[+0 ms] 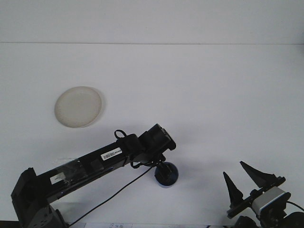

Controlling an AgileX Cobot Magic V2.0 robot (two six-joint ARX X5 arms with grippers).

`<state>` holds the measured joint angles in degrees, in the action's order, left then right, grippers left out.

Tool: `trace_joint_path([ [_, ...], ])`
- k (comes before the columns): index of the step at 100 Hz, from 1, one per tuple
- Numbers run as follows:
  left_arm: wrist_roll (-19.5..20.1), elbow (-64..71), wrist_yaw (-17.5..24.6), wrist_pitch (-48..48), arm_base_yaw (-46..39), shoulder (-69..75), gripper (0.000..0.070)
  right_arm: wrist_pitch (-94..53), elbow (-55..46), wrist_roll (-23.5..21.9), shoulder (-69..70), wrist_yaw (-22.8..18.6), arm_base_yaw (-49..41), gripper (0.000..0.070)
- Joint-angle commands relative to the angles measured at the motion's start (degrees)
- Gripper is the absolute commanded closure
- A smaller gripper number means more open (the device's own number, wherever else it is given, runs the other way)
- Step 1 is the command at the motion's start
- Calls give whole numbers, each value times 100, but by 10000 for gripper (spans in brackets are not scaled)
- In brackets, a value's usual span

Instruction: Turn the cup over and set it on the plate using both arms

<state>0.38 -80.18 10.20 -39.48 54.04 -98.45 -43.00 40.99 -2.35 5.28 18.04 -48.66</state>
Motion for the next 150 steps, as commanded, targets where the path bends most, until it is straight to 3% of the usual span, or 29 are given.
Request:
trace_joint_path([
  [1,114,-116,-28,11,81,-133,314,50,24,17,4,2,-50,285],
  [13,223,-116,-28,11,116,-133,645,50,24,17,4,2,-50,285],
  [16,223,-116,-28,4,116,-133,700,50,24,17,4,2,-50,285],
  [53,343,-293,-72,-354,111,-122,691,50,24,17,4,2,-50,285],
  [82,649,-944,-828,-1340,-238,522,692,50,24,17,4,4,-50,285],
  [100,739,-955,-1344,-1639,-1246,1447,694,52,24,17,4,4,-50,286],
  [128,850,-1005,-1351,-1578,-3698,1779,695,48,24,-173,4,-2,-50,286],
  [150,968,-1084,-1349,-1113,-4798,1073,695,39,24,-240,4,-2,-50,286],
])
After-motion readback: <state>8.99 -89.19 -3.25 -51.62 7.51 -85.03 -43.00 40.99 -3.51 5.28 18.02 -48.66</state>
